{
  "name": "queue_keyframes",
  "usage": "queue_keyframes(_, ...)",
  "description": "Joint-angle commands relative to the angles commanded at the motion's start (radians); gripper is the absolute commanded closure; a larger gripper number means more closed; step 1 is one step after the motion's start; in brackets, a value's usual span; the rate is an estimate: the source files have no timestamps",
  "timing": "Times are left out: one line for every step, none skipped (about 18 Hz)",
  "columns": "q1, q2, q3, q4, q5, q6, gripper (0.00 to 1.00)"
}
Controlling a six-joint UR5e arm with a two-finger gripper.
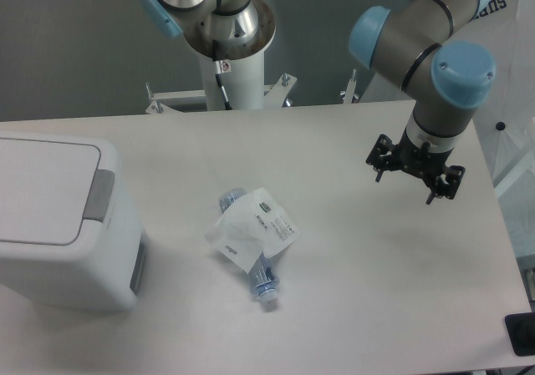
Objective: Open the trash can
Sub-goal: 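Start moving the open gripper from its raised pose toward the trash can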
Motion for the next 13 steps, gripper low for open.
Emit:
queue_keyframes(0.000,0.000,0.000,0.002,0.000,0.000,0.00)
queue_keyframes(0.000,0.002,0.000,0.002,0.000,0.000,0.00)
queue_keyframes(0.000,0.003,0.000,0.000,0.000,0.000,0.00)
queue_keyframes(-0.002,0.006,0.000,0.000,-0.002,0.000,0.00)
queue_keyframes(-0.002,0.008,0.000,0.000,-0.002,0.000,0.00)
queue_keyframes(-0.006,0.008,0.000,-0.002,0.000,-0.002,0.00)
queue_keyframes(-0.008,0.008,0.000,-0.002,-0.002,-0.003,0.00)
queue_keyframes(-0.011,0.008,-0.002,-0.003,0.000,-0.012,0.00)
queue_keyframes(-0.014,0.009,-0.006,-0.003,0.000,-0.018,0.00)
queue_keyframes(-0.017,0.014,-0.015,-0.002,0.000,-0.024,0.00)
queue_keyframes(-0.018,0.026,-0.021,-0.002,0.000,-0.035,0.00)
queue_keyframes(-0.021,0.038,-0.025,-0.002,-0.002,-0.049,0.00)
queue_keyframes(-0.029,0.046,-0.029,-0.002,-0.002,-0.061,0.00)
